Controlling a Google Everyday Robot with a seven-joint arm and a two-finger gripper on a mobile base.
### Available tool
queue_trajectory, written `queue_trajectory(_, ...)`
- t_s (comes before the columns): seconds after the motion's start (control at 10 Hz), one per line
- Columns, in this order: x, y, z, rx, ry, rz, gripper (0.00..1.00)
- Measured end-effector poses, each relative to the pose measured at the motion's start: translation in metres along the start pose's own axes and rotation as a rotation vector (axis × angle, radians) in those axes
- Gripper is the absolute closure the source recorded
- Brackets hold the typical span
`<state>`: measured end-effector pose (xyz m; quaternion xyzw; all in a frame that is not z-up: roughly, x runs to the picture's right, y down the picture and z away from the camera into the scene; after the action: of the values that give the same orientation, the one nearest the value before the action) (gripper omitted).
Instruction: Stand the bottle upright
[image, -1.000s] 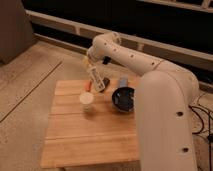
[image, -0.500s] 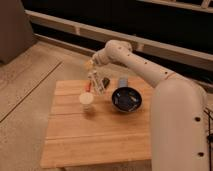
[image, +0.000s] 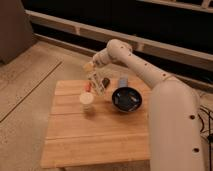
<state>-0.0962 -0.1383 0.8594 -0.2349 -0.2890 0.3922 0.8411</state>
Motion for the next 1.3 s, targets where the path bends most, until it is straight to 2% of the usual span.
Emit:
queue_trajectory(0.2, -0.001, 0.0, 0.001, -0.001, -0.003, -0.001, 1.0)
queue_trajectory(0.3, -0.003, 0.001, 0.001, -0.007, -0.017, -0.004, 1.0)
queue_trajectory(0.5, -0.017, 0.009, -0.002, -0.057, -0.112, -0.029, 1.0)
queue_trajectory(0.7, -0.025, 0.017, -0.01, -0.127, -0.208, -0.073, 1.0)
queue_trajectory(0.8, -0.023, 0.018, -0.013, -0.154, -0.232, -0.092, 1.0)
queue_trajectory(1.0, -0.015, 0.019, -0.021, -0.201, -0.252, -0.128, 1.0)
queue_trajectory(1.2, -0.007, 0.023, -0.027, -0.245, -0.252, -0.154, 1.0)
queue_trajectory(1.3, -0.002, 0.028, -0.031, -0.289, -0.256, -0.174, 1.0)
